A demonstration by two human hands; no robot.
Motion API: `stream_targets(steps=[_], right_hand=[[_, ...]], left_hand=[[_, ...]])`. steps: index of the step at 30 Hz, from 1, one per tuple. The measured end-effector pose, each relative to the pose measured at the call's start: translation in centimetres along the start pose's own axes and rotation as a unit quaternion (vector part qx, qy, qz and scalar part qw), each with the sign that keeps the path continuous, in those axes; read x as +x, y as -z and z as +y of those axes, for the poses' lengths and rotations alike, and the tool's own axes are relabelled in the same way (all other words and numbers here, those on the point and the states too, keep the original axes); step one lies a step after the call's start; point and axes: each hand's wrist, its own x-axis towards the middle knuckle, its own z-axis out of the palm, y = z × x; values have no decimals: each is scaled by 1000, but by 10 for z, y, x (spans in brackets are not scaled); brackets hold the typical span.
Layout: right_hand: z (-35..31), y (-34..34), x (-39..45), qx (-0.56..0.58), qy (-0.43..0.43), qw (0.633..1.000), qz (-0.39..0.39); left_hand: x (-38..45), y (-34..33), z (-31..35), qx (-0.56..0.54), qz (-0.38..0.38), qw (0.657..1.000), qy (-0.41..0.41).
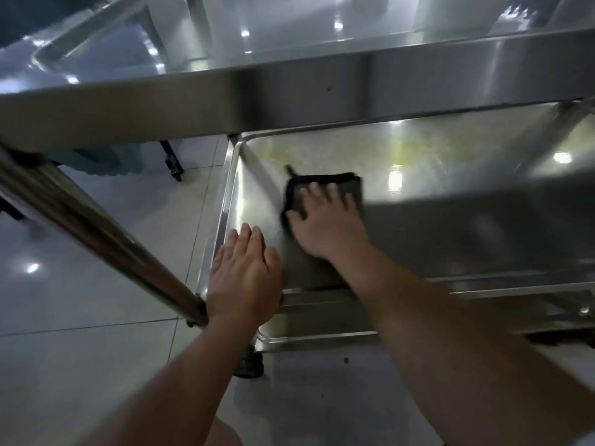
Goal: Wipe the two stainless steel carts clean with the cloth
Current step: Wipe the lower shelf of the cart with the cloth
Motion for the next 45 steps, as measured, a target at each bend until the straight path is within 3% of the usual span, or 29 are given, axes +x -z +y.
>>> stream_targets(steps=[3,7,10,14,18,23,29,34,41,45], right_hand=[[-28,-6,4,-5,87,995,-40],[1,2,0,-29,83,996,-33],[67,23,-3,-44,5,999,4],[160,49,-23,-26,-179,982,51],[148,42,-23,0,-241,969,49],[61,13,-7,-19,-37,999,20],[-7,0,4,-34,162,985,-56],[11,12,-27,-29,197,974,-111],[31,15,-106,-25,168,976,-139],[34,18,-127,-50,165,970,-174]], left_hand=[[1,-2,-2,-9,-1,1000,0],[2,-4,-3,-24,2,1000,6],[1,-3,-2,-29,0,1000,4],[-1,-2,-1,-17,-3,1000,-1],[0,-3,0,-4,-5,1000,0],[2,-5,-1,-11,4,1000,9],[-7,-4,2,-69,79,993,46],[-9,-2,5,-51,84,993,64],[-3,18,4,-40,-54,996,57],[-38,54,4,-12,-67,998,-1]])
